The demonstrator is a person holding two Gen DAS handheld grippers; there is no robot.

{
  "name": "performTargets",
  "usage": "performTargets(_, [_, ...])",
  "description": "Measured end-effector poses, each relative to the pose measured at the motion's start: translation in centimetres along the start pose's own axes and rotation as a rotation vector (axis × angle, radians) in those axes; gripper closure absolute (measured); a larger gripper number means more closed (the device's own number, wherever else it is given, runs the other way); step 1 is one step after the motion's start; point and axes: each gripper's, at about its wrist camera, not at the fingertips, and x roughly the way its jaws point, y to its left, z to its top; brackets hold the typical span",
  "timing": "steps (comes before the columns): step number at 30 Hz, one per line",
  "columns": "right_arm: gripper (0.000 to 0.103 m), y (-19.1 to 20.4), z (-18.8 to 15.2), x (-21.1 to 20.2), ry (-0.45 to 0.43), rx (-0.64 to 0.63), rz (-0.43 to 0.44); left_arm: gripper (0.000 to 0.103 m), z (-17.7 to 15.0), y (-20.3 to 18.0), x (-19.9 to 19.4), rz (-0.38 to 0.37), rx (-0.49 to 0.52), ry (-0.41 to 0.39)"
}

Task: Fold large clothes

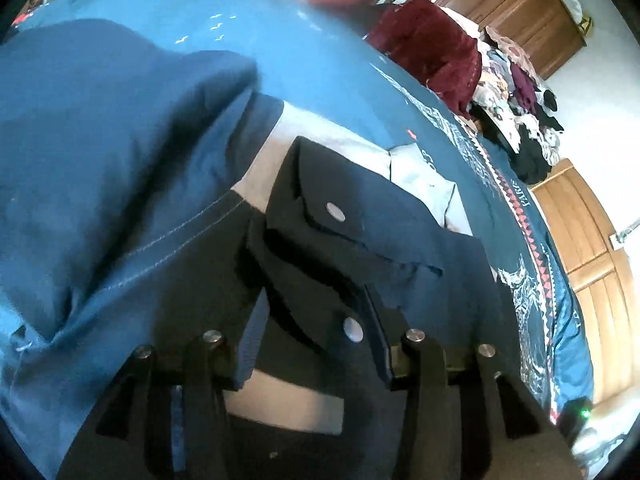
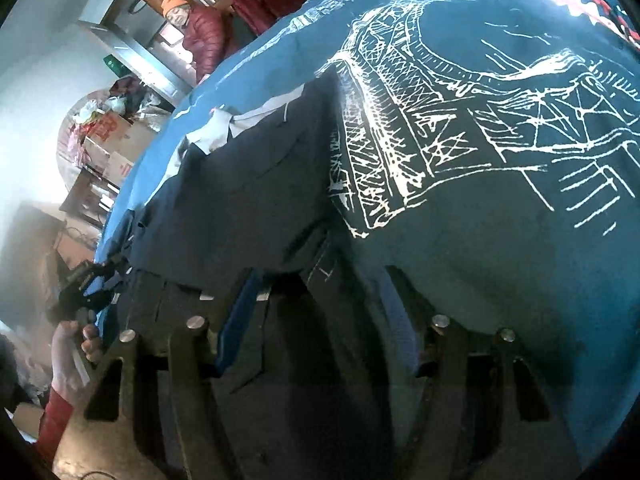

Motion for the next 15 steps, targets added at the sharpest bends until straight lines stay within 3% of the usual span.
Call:
performTargets(10, [0.038, 0.0, -0.5, 0.1, -0.019, -0.008, 0.014, 0.057, 1.2, -0.1, 1.6, 0.042, -0.050, -0.014])
performTargets(11, [0.038, -0.1, -0.5, 0.1, -0.023, -0.009, 0.015, 0.080, 1.3, -0.5, 1.7, 0.091, -0.027, -0.026])
performTargets(12, [0.038, -0.1, -0.6, 0.0, -0.026, -0.009, 0.017, 0.090, 1.3, -0.6, 1.9, 0.124, -0.016, -0.032])
performTargets(13, [0.038, -0.2, -0.6, 0.0, -0.028, -0.008, 0.019, 0.096, 1.4, -0.5, 2.0, 0.126, -0.024, -0.042])
performTargets(15, [0.038, -0.3, -0.7, -0.2, -0.035, -0.002, 0.029, 0.100, 1.1, -0.5, 0.5, 0.107, -0.026, -0.095])
